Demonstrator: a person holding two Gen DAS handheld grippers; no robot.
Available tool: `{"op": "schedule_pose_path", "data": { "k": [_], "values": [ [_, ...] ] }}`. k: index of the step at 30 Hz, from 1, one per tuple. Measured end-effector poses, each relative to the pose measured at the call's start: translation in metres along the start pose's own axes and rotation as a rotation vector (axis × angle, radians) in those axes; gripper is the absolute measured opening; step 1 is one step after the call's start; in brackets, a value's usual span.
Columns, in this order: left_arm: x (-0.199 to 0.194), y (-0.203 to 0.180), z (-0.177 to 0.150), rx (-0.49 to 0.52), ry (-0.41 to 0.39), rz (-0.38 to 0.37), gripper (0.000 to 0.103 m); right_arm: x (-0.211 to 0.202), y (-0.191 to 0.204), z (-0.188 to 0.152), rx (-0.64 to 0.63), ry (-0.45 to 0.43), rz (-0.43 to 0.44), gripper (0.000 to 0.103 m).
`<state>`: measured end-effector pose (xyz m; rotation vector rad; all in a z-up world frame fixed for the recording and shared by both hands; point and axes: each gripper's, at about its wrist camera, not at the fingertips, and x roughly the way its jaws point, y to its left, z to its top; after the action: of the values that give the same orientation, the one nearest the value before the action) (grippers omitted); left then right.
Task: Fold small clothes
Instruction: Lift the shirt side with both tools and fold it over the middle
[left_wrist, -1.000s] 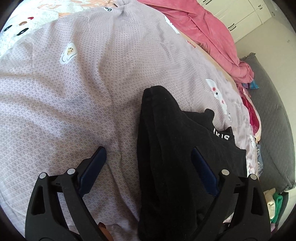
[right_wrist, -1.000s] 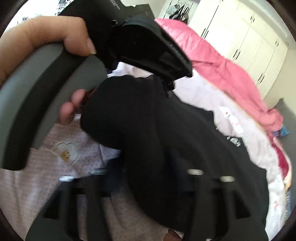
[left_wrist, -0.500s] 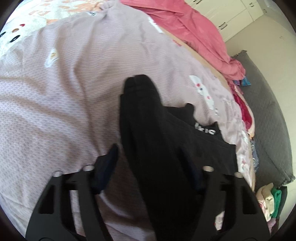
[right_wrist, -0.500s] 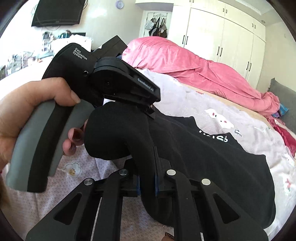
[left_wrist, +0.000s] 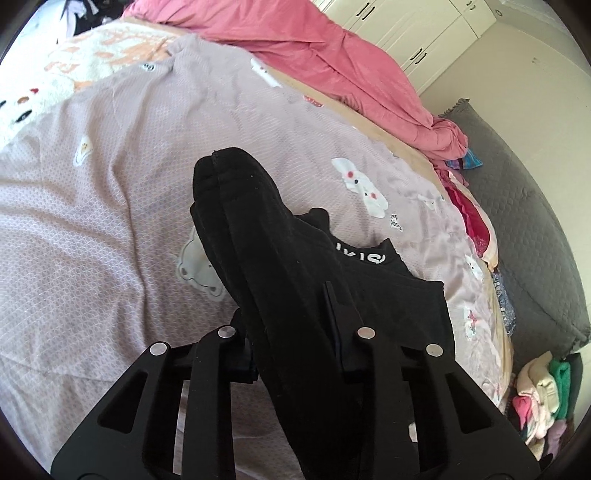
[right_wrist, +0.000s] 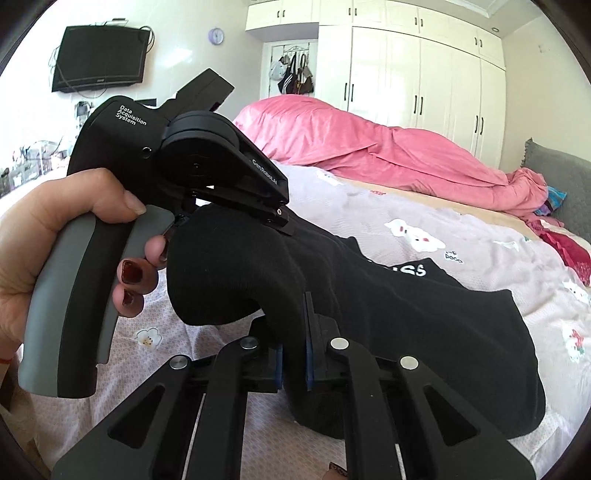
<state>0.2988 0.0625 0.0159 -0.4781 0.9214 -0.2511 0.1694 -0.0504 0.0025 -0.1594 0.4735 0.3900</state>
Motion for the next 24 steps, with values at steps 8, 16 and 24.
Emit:
{"op": "schedule_pose_path", "data": {
  "k": [8, 16, 24],
  "values": [
    [-0.002, -0.037, -0.001, 0.041, -0.025, 0.025, 0.019, -0.017, -0.029, -0.004, 0.078, -0.039, 0.000, 0.007],
    [0.002, -0.079, -0.005, 0.107, -0.033, 0.054, 0.019, -0.034, -0.054, -0.010, 0.150, -0.067, -0.011, 0.007],
    [0.017, -0.118, -0.013, 0.162, -0.012, 0.064, 0.019, -0.047, -0.084, -0.022, 0.216, -0.072, -0.025, 0.007]
  ]
}}
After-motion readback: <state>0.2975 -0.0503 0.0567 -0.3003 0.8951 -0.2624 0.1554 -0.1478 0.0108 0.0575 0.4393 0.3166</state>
